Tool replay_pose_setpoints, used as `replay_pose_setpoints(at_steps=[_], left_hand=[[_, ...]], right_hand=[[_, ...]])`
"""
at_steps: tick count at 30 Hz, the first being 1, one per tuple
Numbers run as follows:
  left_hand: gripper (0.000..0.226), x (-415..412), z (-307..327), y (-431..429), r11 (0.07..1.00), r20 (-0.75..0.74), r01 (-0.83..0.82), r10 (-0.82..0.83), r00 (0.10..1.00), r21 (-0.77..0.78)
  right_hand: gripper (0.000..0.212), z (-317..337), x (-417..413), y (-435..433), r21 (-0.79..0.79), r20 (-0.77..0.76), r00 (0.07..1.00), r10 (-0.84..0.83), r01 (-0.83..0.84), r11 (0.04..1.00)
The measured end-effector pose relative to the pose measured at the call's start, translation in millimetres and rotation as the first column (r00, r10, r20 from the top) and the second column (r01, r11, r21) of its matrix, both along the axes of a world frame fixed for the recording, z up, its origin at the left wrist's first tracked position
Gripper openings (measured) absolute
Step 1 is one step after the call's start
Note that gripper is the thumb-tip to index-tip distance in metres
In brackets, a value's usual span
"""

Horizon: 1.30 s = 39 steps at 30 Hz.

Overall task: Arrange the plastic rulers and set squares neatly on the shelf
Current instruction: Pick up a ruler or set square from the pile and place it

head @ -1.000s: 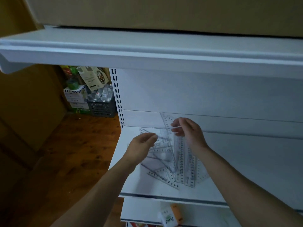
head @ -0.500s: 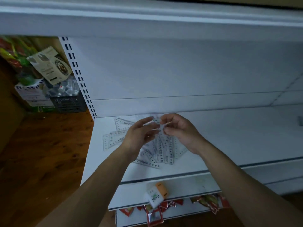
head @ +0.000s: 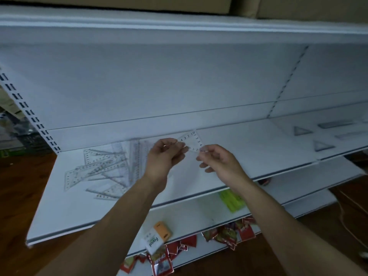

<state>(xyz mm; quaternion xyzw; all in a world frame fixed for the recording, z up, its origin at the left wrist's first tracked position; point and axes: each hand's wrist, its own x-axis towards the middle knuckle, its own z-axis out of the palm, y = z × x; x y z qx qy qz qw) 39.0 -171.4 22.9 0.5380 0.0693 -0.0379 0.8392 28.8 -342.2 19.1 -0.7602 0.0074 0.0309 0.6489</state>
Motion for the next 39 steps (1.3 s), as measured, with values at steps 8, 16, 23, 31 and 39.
replay_pose_setpoints(at_steps=[8,16,23,31,39], left_hand=[[0.020,-28,-5,-164,0.970,0.046,0.201,-0.209,0.977,0.136],[0.010,-46,-6,-314,0.917,0.085,0.303,-0.334,0.939,0.258],[0.007,-31,-19,-410,0.857,0.076,0.410,-0.453,0.889,0.314],[0.012,33,-31,-522,0.837,0.089,0.452,-0.498,0.863,0.308],[0.013,126,-24,-600,0.861,0.108,0.395,-0.448,0.888,0.321]], right_hand=[[0.015,7,-54,-164,0.020,0.032,0.964,-0.265,0.264,0.964],[0.015,6,-99,-299,-0.005,0.093,0.862,-0.498,0.500,0.866],[0.017,-14,-105,-385,-0.056,0.046,0.765,-0.643,0.644,0.763],[0.016,-16,-53,-488,-0.067,0.032,0.735,-0.677,0.678,0.732],[0.019,-3,43,-576,-0.148,0.066,0.787,-0.614,0.616,0.774]])
